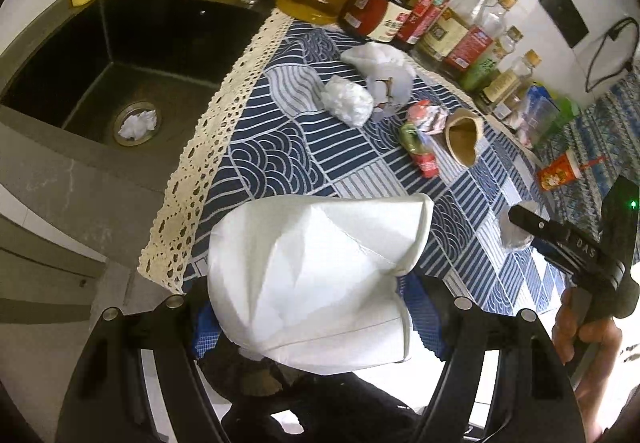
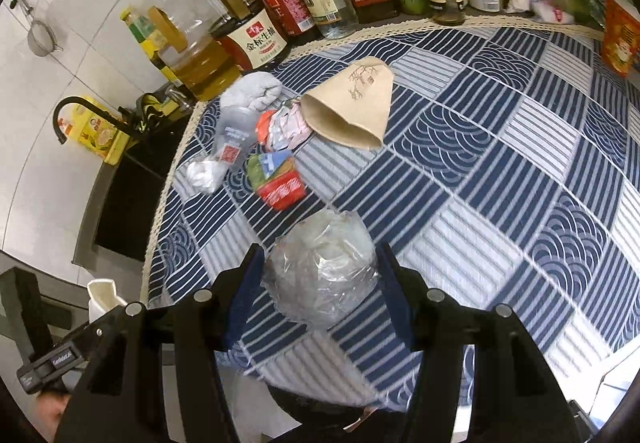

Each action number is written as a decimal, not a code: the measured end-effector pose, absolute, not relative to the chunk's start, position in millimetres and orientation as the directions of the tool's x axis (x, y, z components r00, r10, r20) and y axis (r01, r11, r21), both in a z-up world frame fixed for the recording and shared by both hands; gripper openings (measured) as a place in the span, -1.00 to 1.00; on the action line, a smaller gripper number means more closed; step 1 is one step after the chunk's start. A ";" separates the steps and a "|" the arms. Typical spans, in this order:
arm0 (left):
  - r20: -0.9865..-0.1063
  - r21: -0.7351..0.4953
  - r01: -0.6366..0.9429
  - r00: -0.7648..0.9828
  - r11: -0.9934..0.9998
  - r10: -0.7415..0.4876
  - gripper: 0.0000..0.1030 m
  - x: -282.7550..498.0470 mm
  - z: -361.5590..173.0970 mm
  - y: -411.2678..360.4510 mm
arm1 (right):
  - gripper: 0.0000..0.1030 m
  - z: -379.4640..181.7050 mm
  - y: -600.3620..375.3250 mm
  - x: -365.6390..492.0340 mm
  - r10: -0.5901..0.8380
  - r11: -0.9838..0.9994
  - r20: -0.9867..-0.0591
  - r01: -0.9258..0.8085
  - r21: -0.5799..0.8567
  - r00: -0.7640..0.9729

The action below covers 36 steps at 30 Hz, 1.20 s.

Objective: Collect trash
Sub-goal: 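Carry the napkin and plastic bag down toward the trash bin with both tools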

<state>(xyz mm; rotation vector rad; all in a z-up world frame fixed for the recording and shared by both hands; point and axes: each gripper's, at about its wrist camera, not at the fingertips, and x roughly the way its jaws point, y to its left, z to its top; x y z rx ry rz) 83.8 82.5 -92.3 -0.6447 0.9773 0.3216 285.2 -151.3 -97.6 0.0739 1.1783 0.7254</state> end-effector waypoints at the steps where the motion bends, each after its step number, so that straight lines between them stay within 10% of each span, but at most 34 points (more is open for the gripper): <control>1: -0.843 -0.361 -0.519 0.536 0.775 -0.034 0.45 82.4 -91.6 81.1 | 0.11 -96.3 -153.5 280.1 0.555 0.772 -0.810 -0.478 0.418 0.188; 36: -0.817 -0.415 -0.407 0.560 0.813 -0.137 0.45 -24.4 -107.5 42.3 | 0.12 -100.8 -174.1 100.1 0.606 0.708 -0.788 -0.528 0.469 0.112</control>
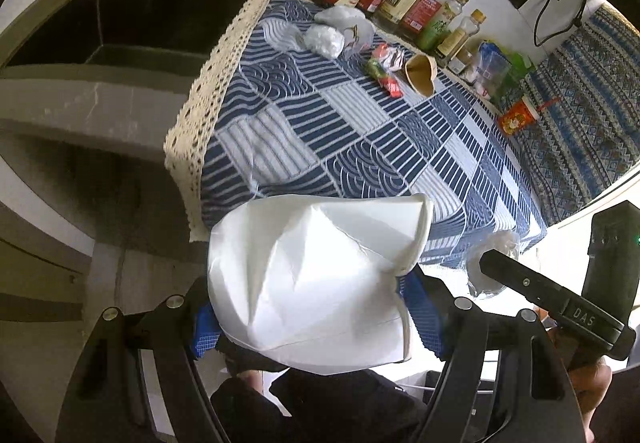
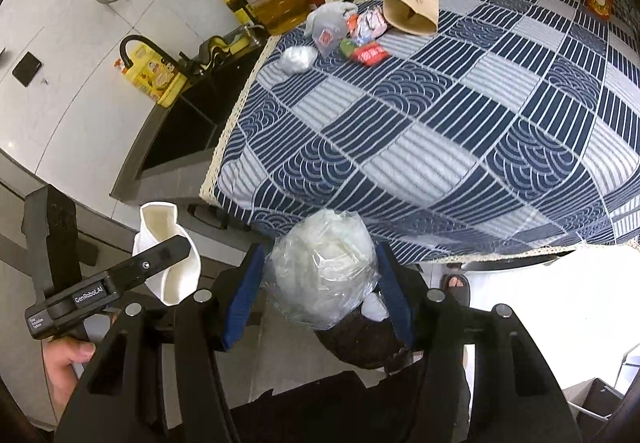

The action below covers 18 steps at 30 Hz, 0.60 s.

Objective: Collect trash
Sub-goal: 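Carry the napkin and plastic bag down toward the trash bin with both tools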

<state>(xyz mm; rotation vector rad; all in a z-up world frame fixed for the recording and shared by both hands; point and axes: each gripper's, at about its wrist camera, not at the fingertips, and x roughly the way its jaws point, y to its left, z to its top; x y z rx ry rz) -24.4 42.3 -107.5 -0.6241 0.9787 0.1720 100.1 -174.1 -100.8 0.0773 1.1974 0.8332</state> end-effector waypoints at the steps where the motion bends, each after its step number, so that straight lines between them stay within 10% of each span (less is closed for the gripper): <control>1: -0.818 -0.418 -0.409 0.557 0.811 -0.141 0.45 -26.0 -109.8 41.6 | 0.12 -103.4 -173.8 97.9 0.603 0.707 -0.790 -0.529 0.468 0.107; 18: -0.869 -0.416 -0.450 0.453 0.790 -0.199 0.45 -45.3 -162.9 25.7 | 0.12 -175.8 -168.2 75.2 0.529 0.724 -0.848 -0.500 0.476 -0.043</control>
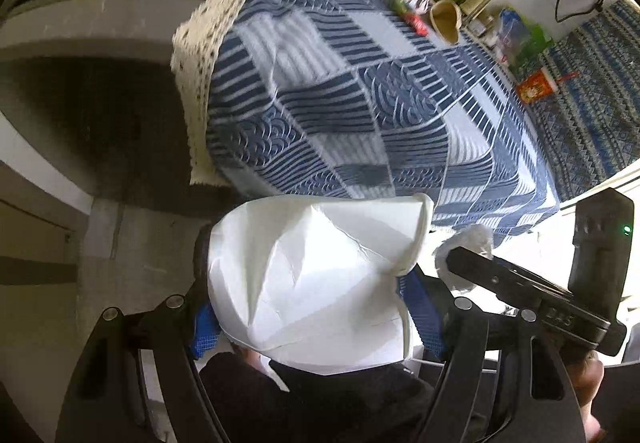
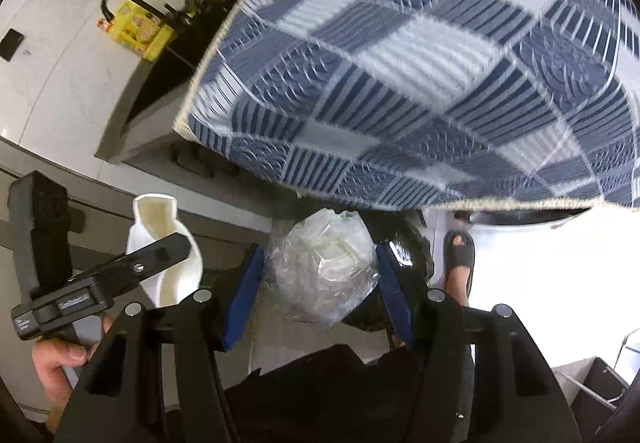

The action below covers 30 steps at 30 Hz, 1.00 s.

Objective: Collect trash
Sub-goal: 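Carry the napkin and plastic bag down toward the trash bin with both tools, then open both tools over the bin, releasing the napkin and plastic bag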

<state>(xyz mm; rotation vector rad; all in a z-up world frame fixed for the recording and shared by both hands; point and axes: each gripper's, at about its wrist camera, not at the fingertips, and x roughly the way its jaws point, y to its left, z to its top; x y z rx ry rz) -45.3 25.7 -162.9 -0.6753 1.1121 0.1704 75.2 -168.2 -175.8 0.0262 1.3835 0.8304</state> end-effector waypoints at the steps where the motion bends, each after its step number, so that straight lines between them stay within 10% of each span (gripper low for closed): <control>1: -0.872 -0.415 -0.454 0.446 0.788 -0.202 0.45 -45.2 -165.7 25.5 | 0.12 -183.2 -168.4 75.0 0.527 0.723 -0.848 -0.492 0.485 -0.062; 30: -0.953 -0.303 -0.584 0.165 0.753 -0.255 0.45 -36.9 -302.3 20.4 | 0.13 -316.2 -163.2 64.8 0.392 0.782 -0.859 -0.372 0.500 -0.330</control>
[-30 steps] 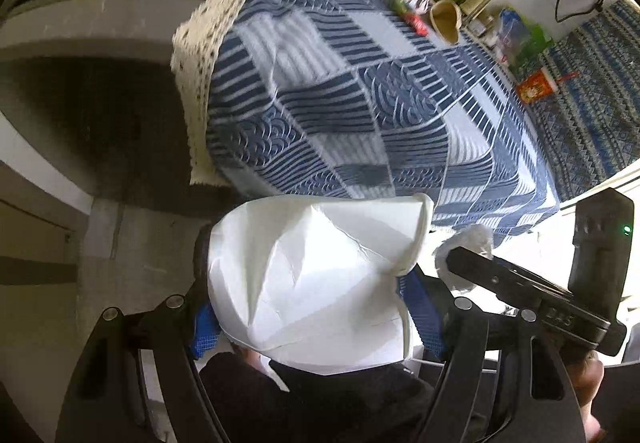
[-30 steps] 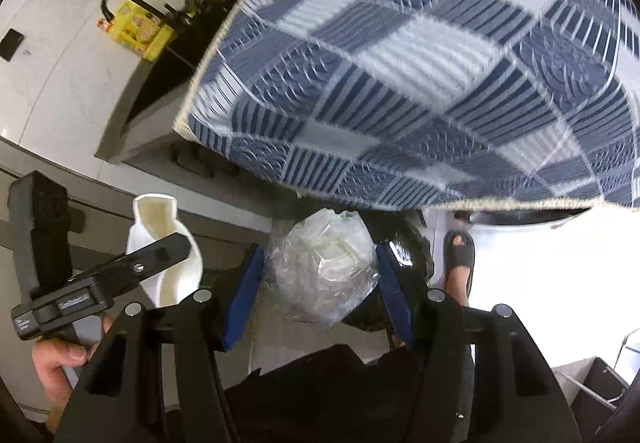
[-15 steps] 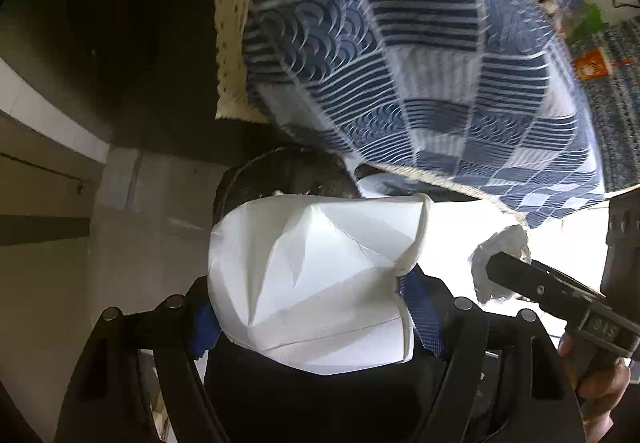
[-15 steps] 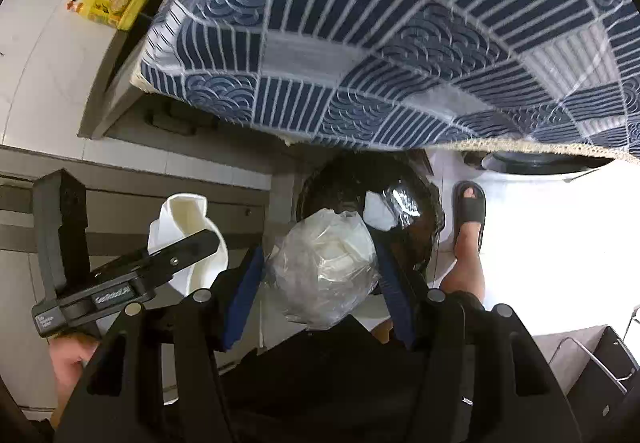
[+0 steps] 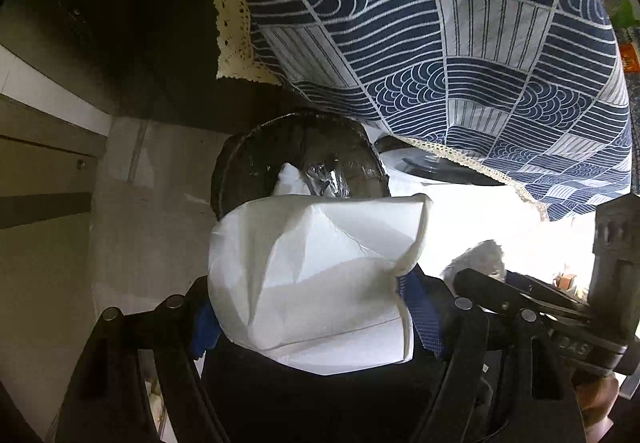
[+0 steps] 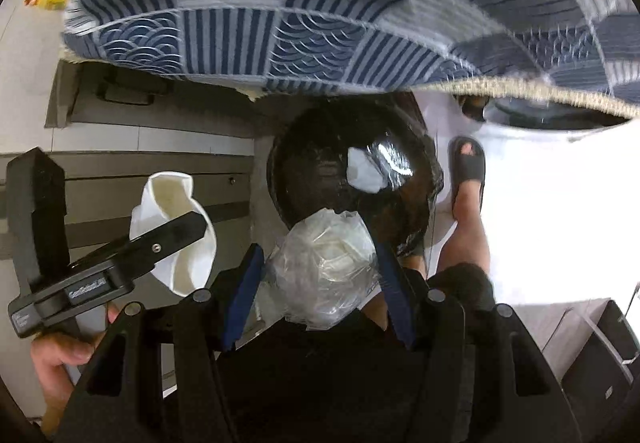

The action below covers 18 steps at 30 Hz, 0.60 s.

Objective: Collect trash
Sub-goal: 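Open both tools over the bin, releasing the napkin and plastic bag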

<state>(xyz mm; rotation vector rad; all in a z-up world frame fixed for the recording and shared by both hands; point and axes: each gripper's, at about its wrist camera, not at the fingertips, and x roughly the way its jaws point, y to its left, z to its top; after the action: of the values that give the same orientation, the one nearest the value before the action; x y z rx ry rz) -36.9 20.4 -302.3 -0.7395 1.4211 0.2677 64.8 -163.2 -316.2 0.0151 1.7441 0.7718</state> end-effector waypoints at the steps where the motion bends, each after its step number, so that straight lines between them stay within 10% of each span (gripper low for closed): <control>1: -0.953 -0.302 -0.584 0.162 0.754 -0.256 0.45 -36.6 -303.2 20.4 | 0.13 -320.4 -164.7 66.0 0.393 0.786 -0.855 -0.359 0.503 -0.338; 18: -0.958 -0.280 -0.612 0.129 0.740 -0.256 0.72 -30.9 -310.7 27.0 | 0.55 -326.3 -165.4 78.9 0.470 0.790 -0.814 -0.247 0.561 -0.342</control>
<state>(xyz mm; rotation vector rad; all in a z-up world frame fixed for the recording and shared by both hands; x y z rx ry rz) -30.9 27.0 -310.7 -0.7558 1.4560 0.2983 78.9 -165.4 -326.3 0.1732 1.7758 0.7403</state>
